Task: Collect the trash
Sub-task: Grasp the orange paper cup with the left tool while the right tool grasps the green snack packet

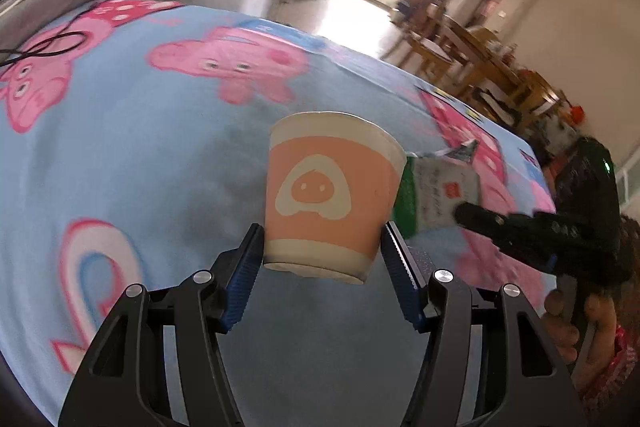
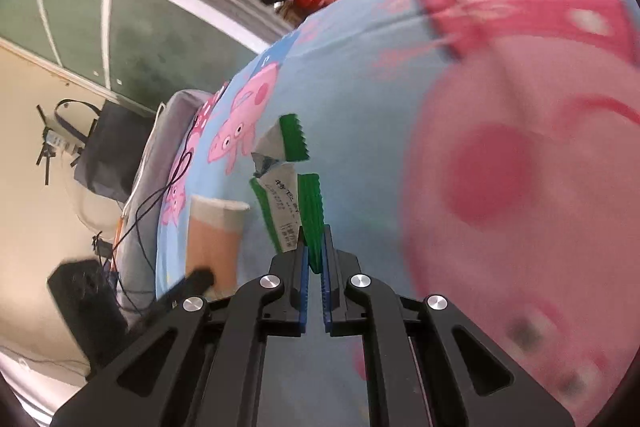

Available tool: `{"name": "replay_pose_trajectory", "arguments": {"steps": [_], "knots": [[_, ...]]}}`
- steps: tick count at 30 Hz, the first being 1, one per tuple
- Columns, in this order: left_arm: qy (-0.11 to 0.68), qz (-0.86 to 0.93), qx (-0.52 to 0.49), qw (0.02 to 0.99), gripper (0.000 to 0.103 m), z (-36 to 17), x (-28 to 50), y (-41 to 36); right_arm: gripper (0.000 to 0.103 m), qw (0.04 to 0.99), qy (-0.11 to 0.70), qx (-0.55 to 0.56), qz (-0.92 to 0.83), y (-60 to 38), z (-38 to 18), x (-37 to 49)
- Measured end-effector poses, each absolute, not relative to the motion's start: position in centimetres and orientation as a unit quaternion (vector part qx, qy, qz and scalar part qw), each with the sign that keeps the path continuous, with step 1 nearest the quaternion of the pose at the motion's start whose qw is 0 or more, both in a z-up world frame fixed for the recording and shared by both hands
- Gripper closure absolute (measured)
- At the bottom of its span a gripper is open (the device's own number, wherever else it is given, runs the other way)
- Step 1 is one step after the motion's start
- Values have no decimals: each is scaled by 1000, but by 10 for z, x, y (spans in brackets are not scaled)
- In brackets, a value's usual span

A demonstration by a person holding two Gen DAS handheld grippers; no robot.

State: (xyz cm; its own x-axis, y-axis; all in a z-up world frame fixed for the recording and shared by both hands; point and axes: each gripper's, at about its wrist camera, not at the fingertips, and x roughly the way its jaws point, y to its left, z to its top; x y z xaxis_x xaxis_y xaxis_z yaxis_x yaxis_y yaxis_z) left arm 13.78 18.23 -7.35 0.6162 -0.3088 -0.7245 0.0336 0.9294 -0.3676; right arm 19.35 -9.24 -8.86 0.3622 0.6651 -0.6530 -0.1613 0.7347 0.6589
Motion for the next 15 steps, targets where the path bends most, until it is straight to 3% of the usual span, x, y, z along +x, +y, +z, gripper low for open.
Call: {"name": "replay_pose_trajectory", "arguments": {"steps": [12,14,15], "knots": [[463,-244,-67,849,41,-77,100,25,97,819,440,354,103,-292,-102,45],[472,-253,-59,842,30,-76,95,11,92,819,441,357,86,-303,-106,37],[476,-257,-61,839,29,-75,95,10,83,818,441,361,82,-306,-108,36]]}}
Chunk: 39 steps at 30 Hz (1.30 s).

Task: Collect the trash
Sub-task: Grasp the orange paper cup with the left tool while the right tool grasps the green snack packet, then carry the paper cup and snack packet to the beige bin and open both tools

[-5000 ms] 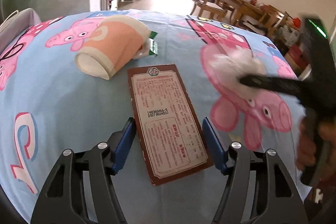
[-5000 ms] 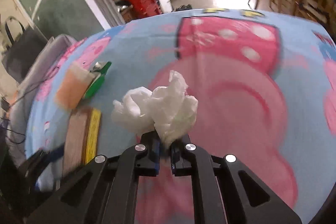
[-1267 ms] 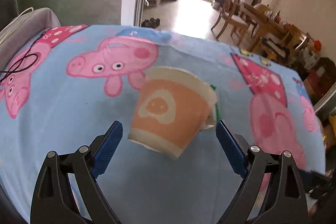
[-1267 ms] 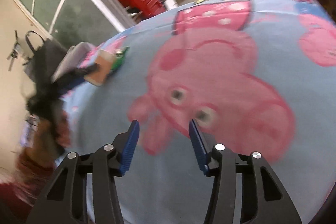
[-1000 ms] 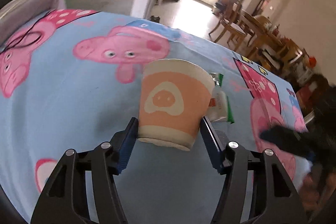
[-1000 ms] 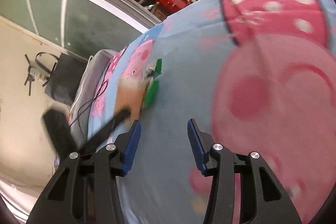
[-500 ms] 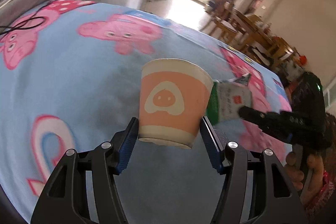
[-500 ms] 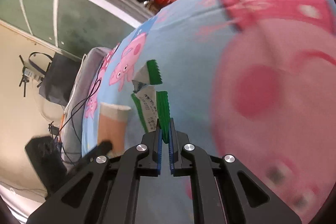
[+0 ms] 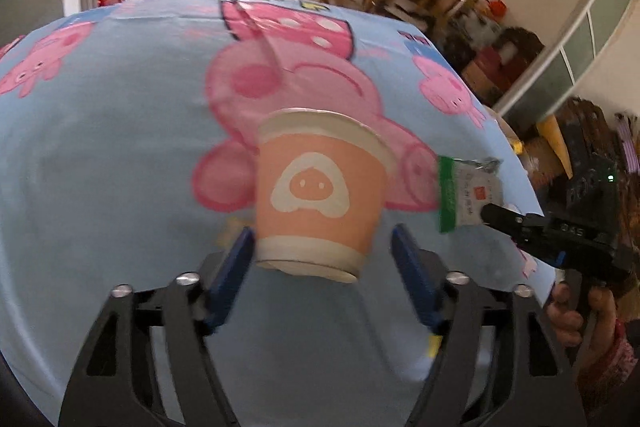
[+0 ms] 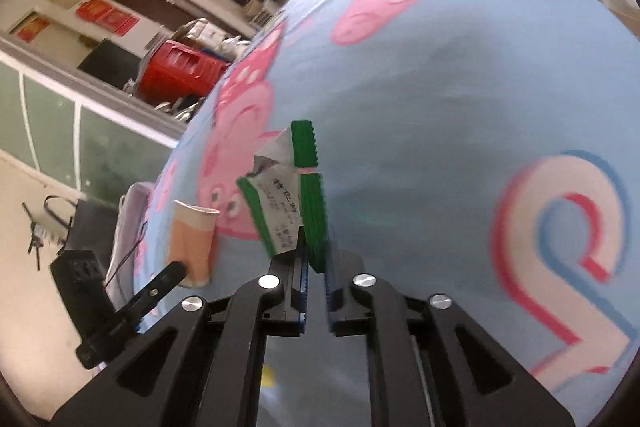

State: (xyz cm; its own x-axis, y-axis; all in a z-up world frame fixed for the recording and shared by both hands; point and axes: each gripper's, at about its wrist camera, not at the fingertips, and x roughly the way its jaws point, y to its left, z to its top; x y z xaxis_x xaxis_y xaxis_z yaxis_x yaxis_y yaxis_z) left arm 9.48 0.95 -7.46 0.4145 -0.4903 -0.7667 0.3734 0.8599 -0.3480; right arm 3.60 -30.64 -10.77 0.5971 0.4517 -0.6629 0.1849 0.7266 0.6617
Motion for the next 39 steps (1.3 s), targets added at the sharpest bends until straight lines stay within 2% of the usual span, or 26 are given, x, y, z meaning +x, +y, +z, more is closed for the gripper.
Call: {"name": "replay_pose_trajectory", "arguments": {"steps": [3,5,8,14,15,16,17,18,20,22,23,24,29,39], "knots": [[481,-277,-103,825,28,-67,96,20,69,824,430,362,76,-311,-105,32],[482,-284,-154,815,21,-61,103,37,63,837,423,340,73,-308,-99,33],[501,-281,-206,792,21,-65,123,55,63,845,418,325,79,-306,-97,35],[546,-285,-242,750,25,-90,155,50,63,839,421,333,83,-303,-102,38],[546,-287,-239,750,26,-90,156,46,63,839,421,334,83,-302,-102,37],[545,-286,-233,753,32,-90,156,42,63,839,420,336,83,-303,-103,38],[549,-289,-223,752,48,-90,155,35,63,838,419,339,84,-304,-103,38],[558,-293,-218,745,47,-93,154,29,63,838,419,340,84,-305,-102,37],[553,-288,-203,755,52,-93,149,19,63,838,418,340,85,-305,-102,38],[547,-286,-183,765,54,-92,142,9,67,840,418,334,86,-305,-102,40],[541,-283,-175,772,56,-90,139,7,91,840,421,331,88,-304,-103,41],[538,-281,-170,777,56,-88,137,4,98,837,427,331,90,-304,-106,42],[523,-294,-178,780,66,-70,137,-1,99,843,401,348,91,-312,-100,36],[510,-360,-155,765,67,-38,154,-79,99,843,350,404,61,-371,-96,19]]}}
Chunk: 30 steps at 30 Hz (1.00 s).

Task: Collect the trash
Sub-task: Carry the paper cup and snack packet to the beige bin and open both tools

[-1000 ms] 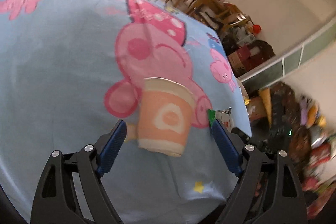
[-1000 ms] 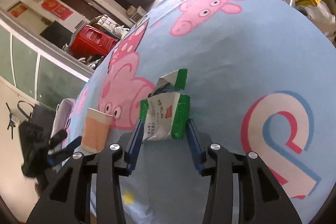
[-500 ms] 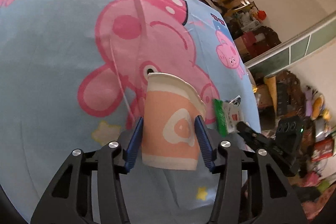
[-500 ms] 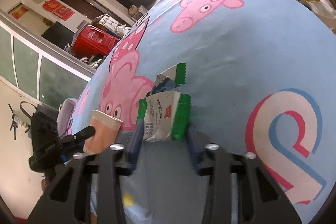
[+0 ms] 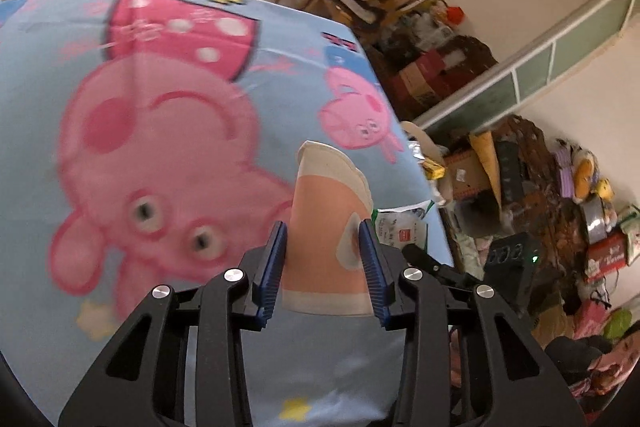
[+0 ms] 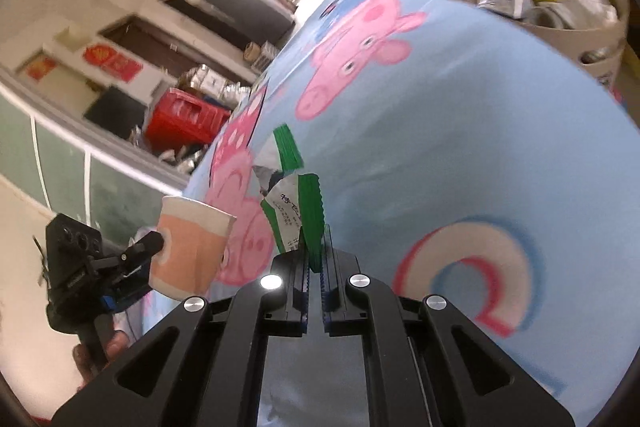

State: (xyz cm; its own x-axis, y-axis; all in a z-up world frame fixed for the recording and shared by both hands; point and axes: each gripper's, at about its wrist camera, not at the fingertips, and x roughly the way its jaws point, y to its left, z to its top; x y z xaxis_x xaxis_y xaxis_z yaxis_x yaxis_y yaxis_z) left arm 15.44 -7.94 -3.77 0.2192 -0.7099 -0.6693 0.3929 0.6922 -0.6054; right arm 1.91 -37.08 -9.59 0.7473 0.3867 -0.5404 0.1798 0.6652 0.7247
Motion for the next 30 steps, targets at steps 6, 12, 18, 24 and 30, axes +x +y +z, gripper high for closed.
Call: {"name": "replay_pose_trajectory", "arguments": {"steps": [6,12,18,24,30], "knots": [[510,-420,-125,740,67,-17,174,-170,99,862,284,421,-5,-449,-77,-1],[498,-474,-50,724,67,5,200,-316,99,887,250,370,-119,-533,-67,-7],[492,-499,15,713,67,-9,223,-451,99,893,270,315,-174,-574,-80,14],[528,-458,51,714,59,-64,242,-516,78,894,317,265,-173,-578,-98,42],[540,-427,34,724,39,-79,251,-510,57,904,285,256,-190,-575,-92,28]]}}
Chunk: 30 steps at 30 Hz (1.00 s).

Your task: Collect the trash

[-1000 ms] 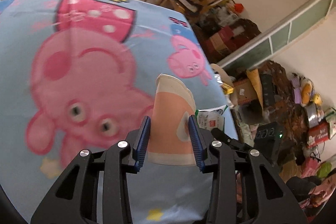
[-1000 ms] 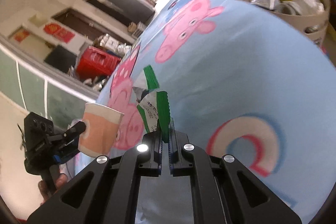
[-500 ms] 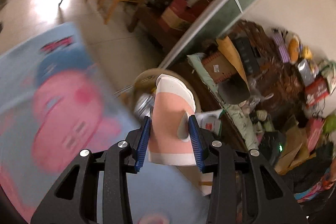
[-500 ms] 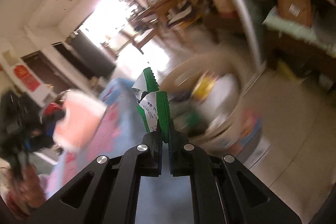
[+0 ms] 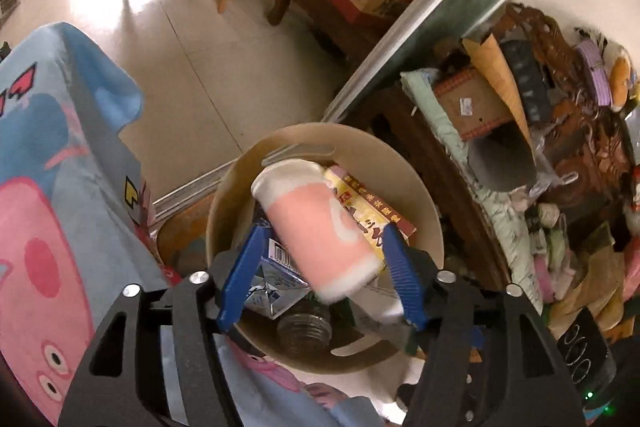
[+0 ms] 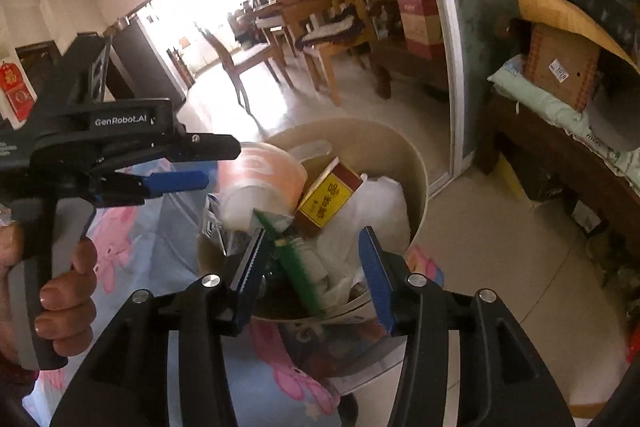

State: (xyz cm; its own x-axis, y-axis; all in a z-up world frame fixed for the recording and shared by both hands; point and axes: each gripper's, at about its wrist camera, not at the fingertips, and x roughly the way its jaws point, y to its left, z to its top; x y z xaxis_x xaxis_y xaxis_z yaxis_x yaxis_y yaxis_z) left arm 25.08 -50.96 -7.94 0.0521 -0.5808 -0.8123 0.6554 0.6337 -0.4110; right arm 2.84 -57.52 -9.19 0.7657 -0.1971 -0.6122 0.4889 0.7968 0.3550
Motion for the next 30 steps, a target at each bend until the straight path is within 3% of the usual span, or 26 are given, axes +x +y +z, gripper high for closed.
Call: {"name": "replay_pose_trajectory", "arguments": {"steps": [7,10,13,21,25,30], "knots": [[483,-442,27,756,38,-29,228,-455,57,909,262,272,-178,-555,-70,7],[458,-446,33,768,28,-14,208,-422,57,909,262,283,-159,-534,-62,-1],[427,-433,31,793,25,-4,185,-369,55,907,265,295,-142,-509,-57,-8],[363,-371,92,850,15,-1,128,-255,30,884,293,340,-133,-435,-56,-33],[370,-351,106,854,6,-3,106,-207,27,885,314,321,-126,-395,-45,-34],[344,-313,105,879,6,3,87,-154,17,895,322,278,-134,-350,-26,-37]]}}
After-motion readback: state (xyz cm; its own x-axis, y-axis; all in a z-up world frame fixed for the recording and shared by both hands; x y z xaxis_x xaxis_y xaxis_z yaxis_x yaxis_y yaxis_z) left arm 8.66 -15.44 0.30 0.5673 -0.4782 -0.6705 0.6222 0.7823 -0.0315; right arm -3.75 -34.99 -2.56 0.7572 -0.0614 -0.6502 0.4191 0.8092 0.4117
